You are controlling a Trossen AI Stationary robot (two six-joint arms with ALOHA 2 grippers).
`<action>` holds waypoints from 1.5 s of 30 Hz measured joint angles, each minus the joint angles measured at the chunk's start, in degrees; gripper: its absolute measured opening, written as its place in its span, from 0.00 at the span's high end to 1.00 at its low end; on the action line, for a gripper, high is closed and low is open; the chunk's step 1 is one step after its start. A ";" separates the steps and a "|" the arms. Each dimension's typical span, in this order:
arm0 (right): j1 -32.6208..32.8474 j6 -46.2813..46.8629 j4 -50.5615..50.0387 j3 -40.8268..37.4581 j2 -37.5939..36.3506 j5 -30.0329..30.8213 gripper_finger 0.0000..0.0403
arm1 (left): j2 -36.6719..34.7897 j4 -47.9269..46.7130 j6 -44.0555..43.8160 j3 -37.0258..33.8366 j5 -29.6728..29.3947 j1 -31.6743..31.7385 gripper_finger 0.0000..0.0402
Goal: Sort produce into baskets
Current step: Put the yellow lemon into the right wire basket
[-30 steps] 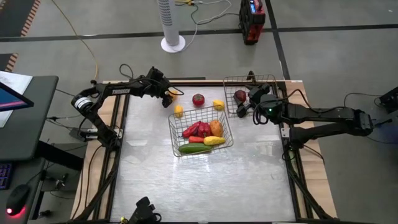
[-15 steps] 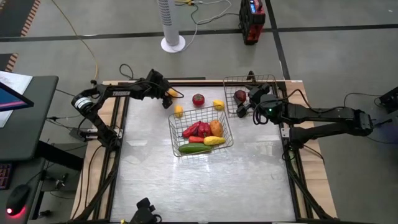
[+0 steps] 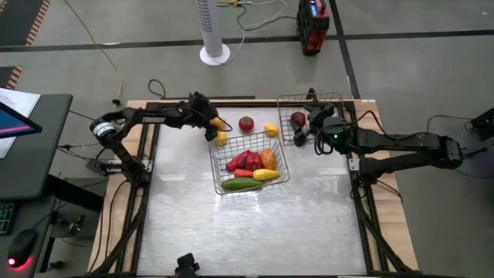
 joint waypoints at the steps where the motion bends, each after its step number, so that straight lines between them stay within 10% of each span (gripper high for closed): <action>1: 0.00 0.00 0.00 0.00 0.00 -0.02 0.04 | 0.00 0.13 0.54 0.00 -0.80 -0.29 0.37; 24: 0.22 -0.14 0.00 0.00 0.00 -0.13 0.04 | 6.22 10.46 1.81 0.22 5.89 -0.89 0.37; 34: 0.22 -0.20 -0.04 0.00 0.00 -0.13 0.04 | 6.14 11.11 1.32 0.11 5.00 -1.22 0.52; 45: 0.26 -0.04 -0.24 0.00 0.00 -0.13 0.04 | -2.91 8.88 1.54 1.10 3.89 -1.04 0.50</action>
